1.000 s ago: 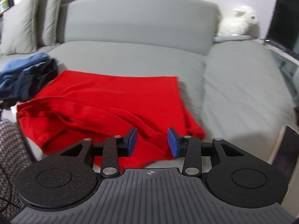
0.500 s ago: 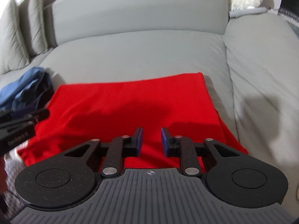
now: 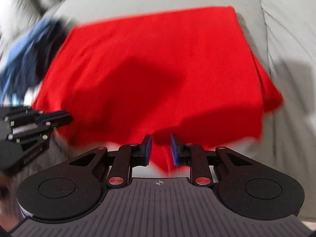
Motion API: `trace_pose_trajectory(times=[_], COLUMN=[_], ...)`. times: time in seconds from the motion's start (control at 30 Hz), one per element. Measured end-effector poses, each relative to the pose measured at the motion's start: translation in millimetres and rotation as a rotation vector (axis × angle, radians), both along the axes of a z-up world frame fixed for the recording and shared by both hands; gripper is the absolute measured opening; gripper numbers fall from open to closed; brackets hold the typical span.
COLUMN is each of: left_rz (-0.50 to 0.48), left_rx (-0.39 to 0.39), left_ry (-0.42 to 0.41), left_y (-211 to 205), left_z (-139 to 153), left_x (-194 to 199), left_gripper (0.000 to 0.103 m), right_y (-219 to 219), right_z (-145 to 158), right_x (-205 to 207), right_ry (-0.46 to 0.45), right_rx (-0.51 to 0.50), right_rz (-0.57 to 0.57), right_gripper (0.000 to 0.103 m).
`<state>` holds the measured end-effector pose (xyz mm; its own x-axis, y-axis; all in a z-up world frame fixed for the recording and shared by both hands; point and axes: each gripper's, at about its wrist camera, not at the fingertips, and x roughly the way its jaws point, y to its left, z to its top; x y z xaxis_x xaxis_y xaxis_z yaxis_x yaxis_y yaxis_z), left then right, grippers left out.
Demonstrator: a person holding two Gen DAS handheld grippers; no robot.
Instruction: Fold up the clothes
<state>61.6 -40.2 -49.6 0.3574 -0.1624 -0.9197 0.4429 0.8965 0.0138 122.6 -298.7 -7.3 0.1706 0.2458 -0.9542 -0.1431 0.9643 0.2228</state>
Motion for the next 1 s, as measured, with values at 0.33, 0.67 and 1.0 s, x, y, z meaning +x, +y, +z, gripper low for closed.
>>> trace_pose_trajectory(times=[0.33,0.67,1.0], left_rz=[0.243,0.27,0.124], left_rx=[-0.066,0.05,0.184], left_ry=[-0.299,-0.472,-0.334], left_y=[19.6,-39.8,-55.0], left_z=[31.9,15.3,-21.8], left_x=[-34.3,17.0,-6.7], left_gripper=[0.02,0.02,0.0], right_y=[4.7,38.7,45.4], right_z=[19.6,0.5,-13.5], right_x=[-32.4,12.7,-17.3], right_ry=[-0.236,-0.336,-0.214], right_rx=[-0.046,-0.054,-0.152], right_rz=[-0.097,-0.167,-0.063], right_gripper=[0.028,0.02,0.019])
